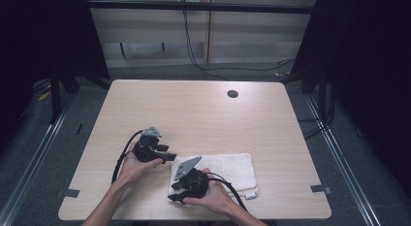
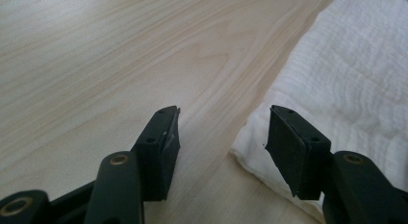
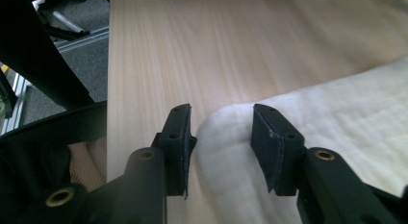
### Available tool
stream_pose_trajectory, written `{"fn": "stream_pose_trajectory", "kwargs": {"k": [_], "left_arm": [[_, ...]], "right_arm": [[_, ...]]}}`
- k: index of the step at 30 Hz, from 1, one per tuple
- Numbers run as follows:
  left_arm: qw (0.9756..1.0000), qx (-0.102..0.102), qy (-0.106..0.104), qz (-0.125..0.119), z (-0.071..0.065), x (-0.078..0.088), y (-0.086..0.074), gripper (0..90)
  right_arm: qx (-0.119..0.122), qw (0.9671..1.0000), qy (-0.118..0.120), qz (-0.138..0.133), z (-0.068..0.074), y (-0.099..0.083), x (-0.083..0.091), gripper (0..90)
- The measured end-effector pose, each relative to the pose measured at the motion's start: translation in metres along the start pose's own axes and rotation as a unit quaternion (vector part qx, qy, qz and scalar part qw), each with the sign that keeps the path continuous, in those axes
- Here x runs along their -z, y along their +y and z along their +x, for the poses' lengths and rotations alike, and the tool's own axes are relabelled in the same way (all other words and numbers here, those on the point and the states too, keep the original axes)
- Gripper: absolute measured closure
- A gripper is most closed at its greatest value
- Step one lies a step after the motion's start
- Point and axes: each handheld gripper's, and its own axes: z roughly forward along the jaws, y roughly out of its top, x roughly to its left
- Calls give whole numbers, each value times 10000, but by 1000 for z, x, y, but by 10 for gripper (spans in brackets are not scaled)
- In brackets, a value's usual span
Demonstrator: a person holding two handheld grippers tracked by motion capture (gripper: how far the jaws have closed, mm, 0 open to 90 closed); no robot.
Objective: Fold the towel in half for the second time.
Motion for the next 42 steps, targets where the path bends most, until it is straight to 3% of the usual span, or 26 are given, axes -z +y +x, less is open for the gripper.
{"fn": "stream_pose_trajectory", "kwargs": {"k": [2,6,14,16,25,31,32,36,40,42], "left_arm": [[10000,-4,15,17,0,0,0,446],[10000,-9,87,36,0,0,0,446],[9999,34,119,10,1,3,-1,445],[9998,36,144,99,2,0,-3,445],[9996,-72,27,288,-1,-5,-4,458],[9994,-155,-9,309,-2,-4,-5,515],[9991,-159,-198,346,-4,-5,-5,516],[9989,-141,-211,382,-6,-5,-5,537],[9980,-292,-380,408,-10,-10,-2,600],[9972,-310,-528,436,-15,-13,-1,615]], "right_arm": [[53,9999,-38,-126,4,-3,-2,592],[347,9986,-374,-135,12,-5,-4,654],[510,9975,-448,-184,9,-8,-2,740],[588,9970,-483,-128,9,-8,0,815],[215,9992,-336,-83,2,-7,1,842],[190,9992,-349,-81,2,-7,1,841],[170,9992,-351,-92,2,-7,1,841],[153,9992,-361,-111,3,-7,1,840],[13,9994,-324,-96,2,-7,1,839],[86,9993,-356,-112,2,-6,1,839]]}}
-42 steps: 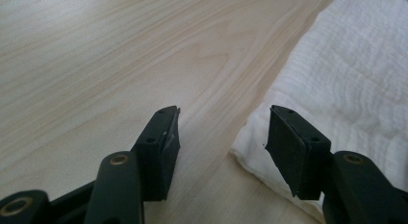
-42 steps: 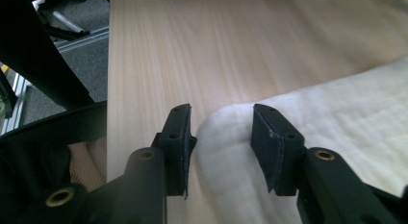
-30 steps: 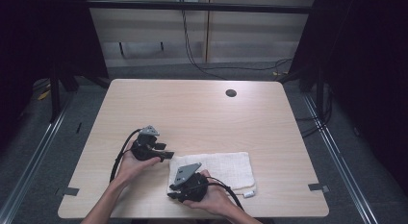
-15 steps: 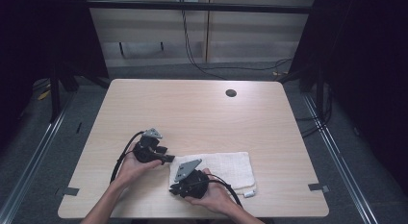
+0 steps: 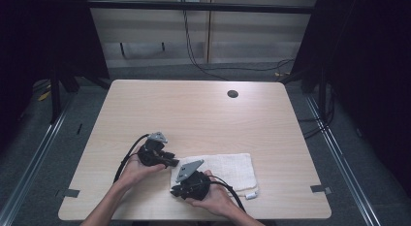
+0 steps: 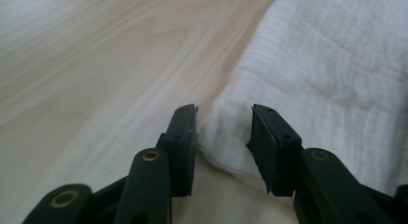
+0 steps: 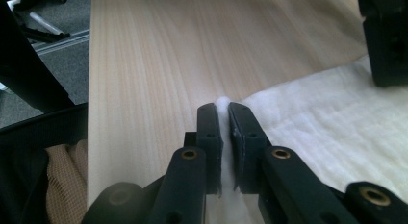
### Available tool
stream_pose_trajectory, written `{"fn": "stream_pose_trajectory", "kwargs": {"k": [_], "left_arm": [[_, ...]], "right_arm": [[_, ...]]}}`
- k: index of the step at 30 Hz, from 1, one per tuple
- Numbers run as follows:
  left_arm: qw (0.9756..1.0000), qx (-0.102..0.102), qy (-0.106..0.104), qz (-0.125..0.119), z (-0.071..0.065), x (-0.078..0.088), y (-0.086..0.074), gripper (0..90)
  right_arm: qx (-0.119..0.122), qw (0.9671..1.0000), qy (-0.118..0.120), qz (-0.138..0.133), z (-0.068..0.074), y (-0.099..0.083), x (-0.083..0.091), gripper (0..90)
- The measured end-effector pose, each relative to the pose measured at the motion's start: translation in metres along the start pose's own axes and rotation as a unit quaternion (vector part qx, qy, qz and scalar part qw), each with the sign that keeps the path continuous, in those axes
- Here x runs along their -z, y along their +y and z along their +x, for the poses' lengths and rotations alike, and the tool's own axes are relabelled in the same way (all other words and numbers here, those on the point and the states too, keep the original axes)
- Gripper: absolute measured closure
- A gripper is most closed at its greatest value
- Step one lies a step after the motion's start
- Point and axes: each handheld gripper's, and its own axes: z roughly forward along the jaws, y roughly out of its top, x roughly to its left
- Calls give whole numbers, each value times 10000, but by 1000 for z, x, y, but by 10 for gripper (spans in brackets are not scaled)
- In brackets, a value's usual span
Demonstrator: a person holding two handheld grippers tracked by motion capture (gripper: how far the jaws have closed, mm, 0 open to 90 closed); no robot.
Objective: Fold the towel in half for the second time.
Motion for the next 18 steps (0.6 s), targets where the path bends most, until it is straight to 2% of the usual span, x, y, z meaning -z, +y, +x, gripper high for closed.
{"fn": "stream_pose_trajectory", "kwargs": {"k": [2,5,7,10,11,12,15,17,18], "left_arm": [[9995,-190,245,75,-7,-1,1,674],[9995,-201,181,142,-7,0,1,750],[9996,-157,159,160,-4,2,-1,803],[9999,-22,10,109,-2,4,-4,840],[9999,-22,10,109,-2,4,-4,843],[9999,88,36,118,-1,5,-4,845],[9999,110,28,104,-1,5,-4,847],[9997,215,76,48,-1,7,-4,848],[9994,310,-51,-114,2,9,-4,847]], "right_arm": [[-23,10000,-2,6,0,0,0,840],[-75,10000,22,-2,0,0,0,840],[-105,9999,28,0,0,0,0,839],[-126,9999,27,7,-1,0,0,843],[-126,9999,27,7,-1,0,0,843],[-180,9998,37,6,0,0,0,847],[-159,9998,7,77,-1,3,1,849],[-240,9997,58,-25,-2,5,4,850],[-271,9996,72,-35,-2,5,5,851]]}}
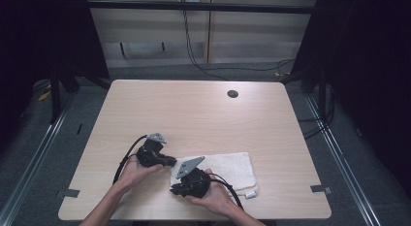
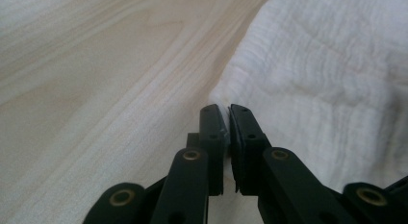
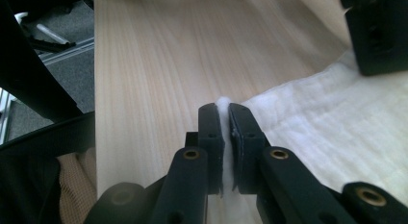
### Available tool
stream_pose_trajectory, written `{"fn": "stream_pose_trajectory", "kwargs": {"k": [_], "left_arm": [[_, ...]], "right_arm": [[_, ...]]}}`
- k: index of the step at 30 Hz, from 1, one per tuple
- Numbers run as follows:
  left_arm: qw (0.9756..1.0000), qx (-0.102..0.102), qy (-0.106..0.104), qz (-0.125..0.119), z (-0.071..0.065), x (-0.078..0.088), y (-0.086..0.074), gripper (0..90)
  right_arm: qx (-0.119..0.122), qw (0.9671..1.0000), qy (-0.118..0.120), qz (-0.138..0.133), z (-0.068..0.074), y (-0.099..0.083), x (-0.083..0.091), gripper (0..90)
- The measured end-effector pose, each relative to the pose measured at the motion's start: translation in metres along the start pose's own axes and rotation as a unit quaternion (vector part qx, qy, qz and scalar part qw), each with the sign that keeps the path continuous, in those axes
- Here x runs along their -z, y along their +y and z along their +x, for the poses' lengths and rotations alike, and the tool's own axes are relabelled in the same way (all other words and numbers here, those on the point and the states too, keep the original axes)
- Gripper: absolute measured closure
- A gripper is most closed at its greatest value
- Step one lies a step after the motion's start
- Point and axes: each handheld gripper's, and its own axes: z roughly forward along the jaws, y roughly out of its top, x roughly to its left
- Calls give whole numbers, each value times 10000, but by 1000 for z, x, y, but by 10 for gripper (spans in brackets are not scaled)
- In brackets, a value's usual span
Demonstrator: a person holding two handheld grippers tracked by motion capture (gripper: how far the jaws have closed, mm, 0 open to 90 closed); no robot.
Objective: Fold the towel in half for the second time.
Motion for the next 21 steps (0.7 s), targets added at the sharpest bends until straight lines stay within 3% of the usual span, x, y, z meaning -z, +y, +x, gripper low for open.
{"fn": "stream_pose_trajectory", "kwargs": {"k": [7,21], "left_arm": [[9993,166,-213,-261,1,10,3,846],[9987,211,-231,-403,-2,23,6,847]], "right_arm": [[-126,9998,70,-147,0,3,6,850],[-192,9987,62,-475,4,16,26,851]]}}
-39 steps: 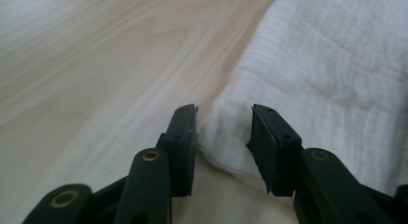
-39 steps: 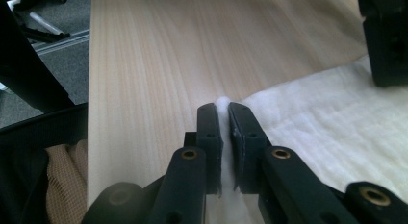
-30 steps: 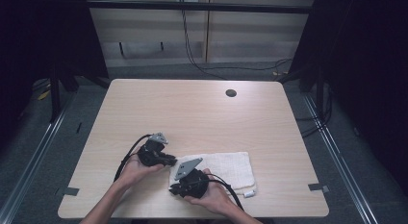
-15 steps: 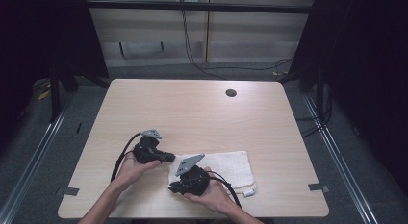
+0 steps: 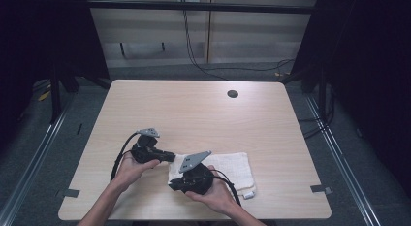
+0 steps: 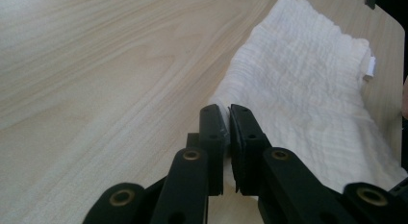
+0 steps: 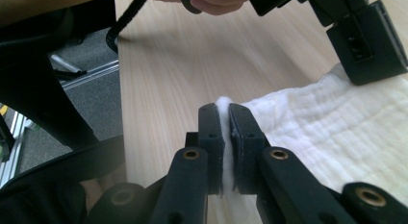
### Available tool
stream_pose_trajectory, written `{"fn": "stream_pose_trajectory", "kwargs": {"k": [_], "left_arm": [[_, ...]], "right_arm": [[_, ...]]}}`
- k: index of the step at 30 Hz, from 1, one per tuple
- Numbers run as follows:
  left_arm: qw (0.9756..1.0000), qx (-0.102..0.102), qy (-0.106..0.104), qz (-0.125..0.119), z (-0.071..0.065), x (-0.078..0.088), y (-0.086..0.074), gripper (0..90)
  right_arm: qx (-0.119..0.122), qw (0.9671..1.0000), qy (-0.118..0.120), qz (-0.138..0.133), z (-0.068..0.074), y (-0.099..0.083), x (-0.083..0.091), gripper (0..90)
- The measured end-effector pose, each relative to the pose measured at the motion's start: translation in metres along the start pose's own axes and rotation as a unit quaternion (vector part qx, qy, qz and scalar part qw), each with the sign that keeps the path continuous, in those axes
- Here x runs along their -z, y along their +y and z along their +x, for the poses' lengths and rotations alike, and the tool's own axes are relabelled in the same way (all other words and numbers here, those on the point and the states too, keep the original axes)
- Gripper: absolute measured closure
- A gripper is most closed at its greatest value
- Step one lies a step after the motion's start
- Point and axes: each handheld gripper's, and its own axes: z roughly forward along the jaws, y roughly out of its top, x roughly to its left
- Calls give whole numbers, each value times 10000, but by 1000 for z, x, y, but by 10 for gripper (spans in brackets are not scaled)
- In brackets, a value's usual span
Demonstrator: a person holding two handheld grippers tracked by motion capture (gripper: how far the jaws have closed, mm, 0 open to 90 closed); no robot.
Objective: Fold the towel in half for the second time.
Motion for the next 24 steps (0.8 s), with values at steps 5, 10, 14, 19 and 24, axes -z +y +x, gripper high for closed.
{"fn": "stream_pose_trajectory", "kwargs": {"k": [5,10,14,19,24], "left_arm": [[9999,25,48,-150,2,16,4,847],[9997,-29,96,-208,2,28,8,848],[9993,-47,274,-238,-3,40,17,848],[9989,-95,356,-302,-4,50,23,848],[9991,-19,358,-223,1,45,22,848]], "right_arm": [[86,9999,12,-135,3,10,5,851],[85,9997,43,-242,4,20,5,851],[186,9991,36,-384,6,36,5,851],[248,9978,57,-620,10,49,5,851],[209,9979,9,-607,11,44,3,852]]}}
